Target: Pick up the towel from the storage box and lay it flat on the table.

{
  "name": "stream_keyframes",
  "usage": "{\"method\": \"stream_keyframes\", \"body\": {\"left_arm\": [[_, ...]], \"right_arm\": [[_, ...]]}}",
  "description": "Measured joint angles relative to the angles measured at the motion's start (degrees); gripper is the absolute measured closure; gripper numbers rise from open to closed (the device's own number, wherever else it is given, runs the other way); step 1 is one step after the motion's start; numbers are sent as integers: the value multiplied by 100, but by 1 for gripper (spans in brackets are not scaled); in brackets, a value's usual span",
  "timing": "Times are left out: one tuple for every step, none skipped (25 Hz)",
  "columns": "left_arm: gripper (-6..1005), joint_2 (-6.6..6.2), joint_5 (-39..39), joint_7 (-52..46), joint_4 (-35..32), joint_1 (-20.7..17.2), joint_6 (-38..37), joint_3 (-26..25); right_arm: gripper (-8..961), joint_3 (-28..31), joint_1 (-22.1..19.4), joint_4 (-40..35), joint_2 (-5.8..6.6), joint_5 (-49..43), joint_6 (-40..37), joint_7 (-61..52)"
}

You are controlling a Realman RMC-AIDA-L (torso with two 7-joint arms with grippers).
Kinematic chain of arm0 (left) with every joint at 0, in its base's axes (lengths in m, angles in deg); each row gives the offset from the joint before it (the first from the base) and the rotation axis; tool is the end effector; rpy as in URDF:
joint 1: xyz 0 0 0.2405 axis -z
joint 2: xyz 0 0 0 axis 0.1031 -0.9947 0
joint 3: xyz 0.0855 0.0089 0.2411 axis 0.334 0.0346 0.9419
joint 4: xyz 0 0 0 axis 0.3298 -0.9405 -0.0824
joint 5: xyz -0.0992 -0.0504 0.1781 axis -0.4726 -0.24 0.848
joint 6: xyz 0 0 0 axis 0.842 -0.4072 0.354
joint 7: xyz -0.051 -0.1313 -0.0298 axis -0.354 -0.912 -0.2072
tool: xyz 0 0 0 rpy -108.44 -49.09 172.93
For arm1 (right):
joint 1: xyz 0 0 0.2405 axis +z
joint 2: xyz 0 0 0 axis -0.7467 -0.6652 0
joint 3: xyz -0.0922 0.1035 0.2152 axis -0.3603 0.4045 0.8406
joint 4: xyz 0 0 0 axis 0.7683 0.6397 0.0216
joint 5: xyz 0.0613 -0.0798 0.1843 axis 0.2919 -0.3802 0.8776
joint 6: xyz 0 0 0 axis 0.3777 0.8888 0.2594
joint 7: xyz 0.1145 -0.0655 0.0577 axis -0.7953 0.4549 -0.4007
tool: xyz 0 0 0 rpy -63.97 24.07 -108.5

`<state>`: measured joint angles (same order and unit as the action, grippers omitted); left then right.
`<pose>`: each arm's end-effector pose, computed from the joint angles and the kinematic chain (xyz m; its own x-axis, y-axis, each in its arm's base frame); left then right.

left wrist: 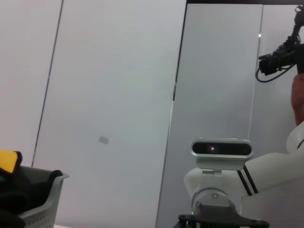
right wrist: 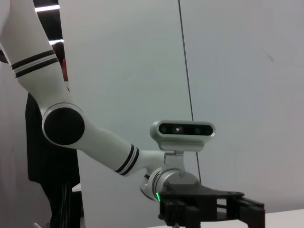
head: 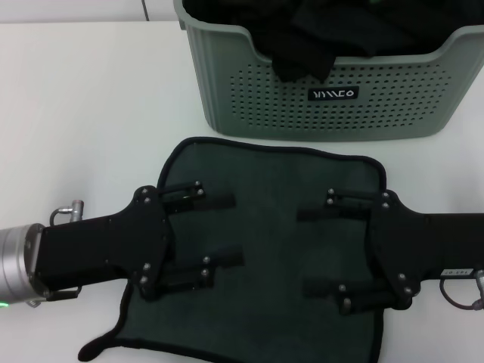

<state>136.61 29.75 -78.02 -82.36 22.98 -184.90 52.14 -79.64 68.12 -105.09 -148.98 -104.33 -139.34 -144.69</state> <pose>-0.2496 0.2362 -0.0077 0.6140 0.1261 0.7792 0.1889 -0.9819 0.0100 0.2018 0.2599 -0.0225 0.7039 -0.0413 -0.7091 -0.0178 -0.9990 0.0405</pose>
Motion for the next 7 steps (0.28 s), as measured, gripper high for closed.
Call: {"method": "stream_keyframes", "body": {"left_arm": [[350, 0, 3, 3, 0, -20, -1, -10], [350, -1, 6, 3, 1, -33, -3, -14], [350, -1, 9, 2, 1, -42, -6, -14], [350, -1, 10, 1, 2, -43, -8, -14], [350, -1, 11, 1, 3, -44, -10, -15], [350, -1, 11, 1, 3, -43, -14, -15], [350, -1, 12, 1, 4, -37, -16, -15]], "right_arm": [[154, -1, -1, 2, 0, 10, 0, 0], [154, 0, -6, 4, 0, 13, 0, -1], [154, 5, -15, 7, -1, 14, 1, -1], [154, 6, -21, 9, -1, 14, 1, 0], [154, 7, -27, 10, -1, 15, 2, 4], [154, 6, -32, 11, 0, 15, 2, 15], [154, 3, -34, 11, -1, 15, 2, 20]]}}
